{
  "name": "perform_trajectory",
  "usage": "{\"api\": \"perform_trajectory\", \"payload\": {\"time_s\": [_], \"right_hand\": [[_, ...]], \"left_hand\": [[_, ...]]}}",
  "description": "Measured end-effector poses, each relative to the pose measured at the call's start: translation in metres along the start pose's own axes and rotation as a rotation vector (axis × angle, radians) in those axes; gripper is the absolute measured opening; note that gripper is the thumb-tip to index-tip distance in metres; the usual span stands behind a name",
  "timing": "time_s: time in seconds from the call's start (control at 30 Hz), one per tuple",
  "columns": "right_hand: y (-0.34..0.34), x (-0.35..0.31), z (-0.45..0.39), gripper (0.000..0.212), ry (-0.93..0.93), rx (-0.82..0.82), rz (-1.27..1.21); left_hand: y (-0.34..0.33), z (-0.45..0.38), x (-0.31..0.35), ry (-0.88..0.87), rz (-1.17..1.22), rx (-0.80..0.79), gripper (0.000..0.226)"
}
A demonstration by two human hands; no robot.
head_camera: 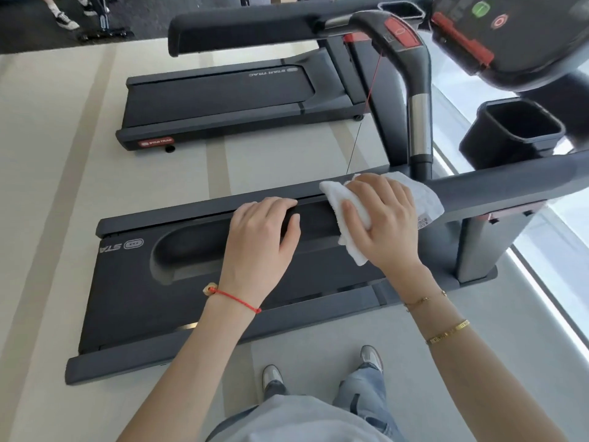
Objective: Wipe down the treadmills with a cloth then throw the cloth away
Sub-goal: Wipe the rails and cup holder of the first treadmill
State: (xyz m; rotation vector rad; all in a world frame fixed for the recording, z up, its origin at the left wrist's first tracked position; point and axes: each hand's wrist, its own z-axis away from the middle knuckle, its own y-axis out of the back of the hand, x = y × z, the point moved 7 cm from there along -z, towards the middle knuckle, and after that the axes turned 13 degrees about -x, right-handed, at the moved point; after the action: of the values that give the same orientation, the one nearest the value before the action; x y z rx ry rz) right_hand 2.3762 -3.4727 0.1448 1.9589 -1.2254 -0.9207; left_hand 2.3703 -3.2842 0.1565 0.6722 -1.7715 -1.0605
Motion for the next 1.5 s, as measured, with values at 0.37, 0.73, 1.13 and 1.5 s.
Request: {"api": "perform_trajectory", "payload": {"time_s": [0.37,0.73,1.13,1.5], "right_hand": [[0.049,0.129,0.007,0.024,0.011,-0.055,-0.007],[0.098,0.260,0.016,0.025,-0.108,-0.054,-0.007],[0.092,0.246,0.012,0.029,0.059,-0.190,-0.036],[0.080,0.223,0.005,0.030,-0.016,-0.145,-0.051]], "left_hand": [[-0.070,-0.071,0.107,-0.021,0.038,-0.036,0.022],[-0.125,-0.126,0.189,0.022,0.027,-0.049,0.022],[-0.132,-0.126,0.190,0.073,-0.183,0.117,0.030],[-0.132,-0.126,0.189,0.064,-0.173,0.075,0.031]]}}
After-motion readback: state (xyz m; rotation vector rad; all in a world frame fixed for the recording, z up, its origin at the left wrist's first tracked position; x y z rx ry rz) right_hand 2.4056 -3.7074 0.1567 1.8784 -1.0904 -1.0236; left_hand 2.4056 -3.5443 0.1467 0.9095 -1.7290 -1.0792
